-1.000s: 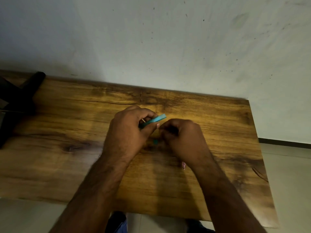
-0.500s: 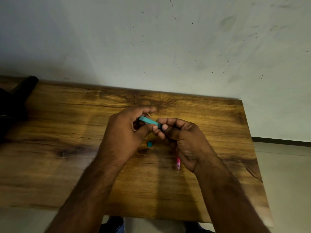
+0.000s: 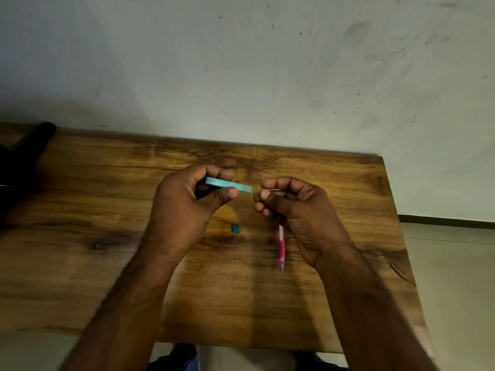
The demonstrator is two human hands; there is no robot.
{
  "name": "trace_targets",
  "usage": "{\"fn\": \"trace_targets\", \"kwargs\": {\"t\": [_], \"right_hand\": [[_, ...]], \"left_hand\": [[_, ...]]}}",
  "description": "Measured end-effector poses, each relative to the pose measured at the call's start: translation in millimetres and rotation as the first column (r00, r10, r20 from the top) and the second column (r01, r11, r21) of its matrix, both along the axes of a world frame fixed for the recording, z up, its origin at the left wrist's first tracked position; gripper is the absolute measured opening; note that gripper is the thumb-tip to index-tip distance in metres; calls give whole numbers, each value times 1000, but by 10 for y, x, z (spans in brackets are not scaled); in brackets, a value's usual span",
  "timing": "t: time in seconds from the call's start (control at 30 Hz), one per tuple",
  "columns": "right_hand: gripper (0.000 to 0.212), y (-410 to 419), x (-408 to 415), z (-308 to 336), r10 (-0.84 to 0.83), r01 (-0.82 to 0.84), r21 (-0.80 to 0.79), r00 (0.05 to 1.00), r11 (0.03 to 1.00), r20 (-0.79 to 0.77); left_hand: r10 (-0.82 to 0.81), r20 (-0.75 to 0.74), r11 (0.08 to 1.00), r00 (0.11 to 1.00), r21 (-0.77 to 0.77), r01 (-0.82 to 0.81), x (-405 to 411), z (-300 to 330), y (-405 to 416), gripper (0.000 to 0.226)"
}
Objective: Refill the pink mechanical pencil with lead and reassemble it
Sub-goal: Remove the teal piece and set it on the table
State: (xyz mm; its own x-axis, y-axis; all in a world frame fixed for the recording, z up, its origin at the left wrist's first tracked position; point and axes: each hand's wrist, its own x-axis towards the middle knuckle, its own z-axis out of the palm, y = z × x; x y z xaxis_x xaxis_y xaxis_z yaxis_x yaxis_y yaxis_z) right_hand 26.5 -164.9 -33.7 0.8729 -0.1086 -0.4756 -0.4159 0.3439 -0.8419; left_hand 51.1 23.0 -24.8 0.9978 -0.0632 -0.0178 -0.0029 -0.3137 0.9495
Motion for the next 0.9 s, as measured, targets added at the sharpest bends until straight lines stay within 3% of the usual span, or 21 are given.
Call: {"fn": "trace_targets", "kwargs": {"t": [0.1,0.23,0.4,0.6,0.73,0.9], "right_hand": [[22,-82,11,1,0,4,-162,1000,987,25],[25,-210,0,-11,-37,66,-421,996,905,79],[29,-237,-33,12,-53,99,-450,992,888,113],[30,-225,-73,24,3,70,-518,990,853,139],[31,-242,-98,37,44,50,-557,987,829,155],[34,-263,-126,73,155,-12,-655,975,756,161]], "left_hand": [[39,-16,999,999,1,-39,10,-39,11,25],[97,-41,989,994,120,-92,4,-158,-6,19],[36,-19,904,999,427,-25,-32,-258,-99,21],[36,-11,813,999,582,-23,-54,-286,-179,22],[23,-27,812,999,583,-3,-51,-278,-188,29],[-46,-31,961,998,271,53,-28,-196,-216,35]]}}
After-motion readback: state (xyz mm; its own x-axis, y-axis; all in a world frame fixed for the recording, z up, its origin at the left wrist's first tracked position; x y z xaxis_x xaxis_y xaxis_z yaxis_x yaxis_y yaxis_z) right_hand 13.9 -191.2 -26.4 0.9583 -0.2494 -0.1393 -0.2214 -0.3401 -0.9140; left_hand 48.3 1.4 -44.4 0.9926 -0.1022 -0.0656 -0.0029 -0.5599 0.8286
